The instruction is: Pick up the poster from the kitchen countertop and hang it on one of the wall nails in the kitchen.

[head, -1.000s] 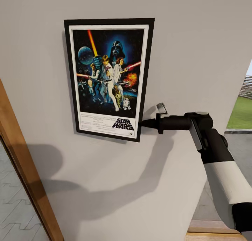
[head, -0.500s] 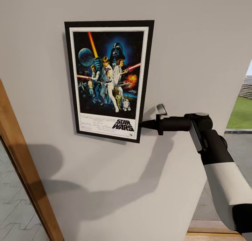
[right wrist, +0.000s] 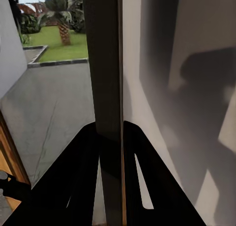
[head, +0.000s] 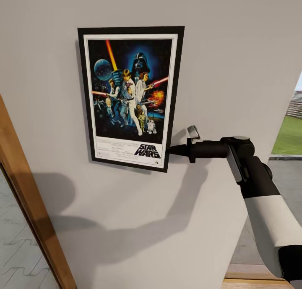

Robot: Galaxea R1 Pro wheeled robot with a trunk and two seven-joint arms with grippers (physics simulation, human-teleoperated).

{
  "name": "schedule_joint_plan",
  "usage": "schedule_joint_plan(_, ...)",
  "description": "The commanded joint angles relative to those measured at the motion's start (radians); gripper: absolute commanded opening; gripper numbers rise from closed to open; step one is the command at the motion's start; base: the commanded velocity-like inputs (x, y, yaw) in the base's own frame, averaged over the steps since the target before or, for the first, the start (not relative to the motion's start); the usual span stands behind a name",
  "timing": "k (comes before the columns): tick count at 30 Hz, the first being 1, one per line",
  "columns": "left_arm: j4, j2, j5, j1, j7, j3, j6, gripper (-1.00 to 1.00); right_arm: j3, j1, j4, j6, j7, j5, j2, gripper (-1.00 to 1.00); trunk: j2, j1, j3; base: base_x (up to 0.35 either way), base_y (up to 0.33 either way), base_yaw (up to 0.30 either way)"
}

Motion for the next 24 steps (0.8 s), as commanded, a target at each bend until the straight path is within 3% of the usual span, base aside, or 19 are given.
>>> schedule_joint_plan(1, -0.001, -0.001, 0.0, 0.0, -0.007, 0.004, -0.001, 1.0, 0.002, 0.0, 0.0, 0.011, -0.001, -0.007, -0.001, -1.0, -0.001, 0.0, 0.0, 0.0, 0.0, 0.0)
schedule_joint_plan(24, 0.0, -0.001, 0.0, 0.0, -0.007, 0.004, -0.001, 1.0, 0.002, 0.002, 0.0, 0.01, -0.001, -0.007, -0.001, -1.0, -0.001, 0.0, 0.0, 0.0, 0.0, 0.0)
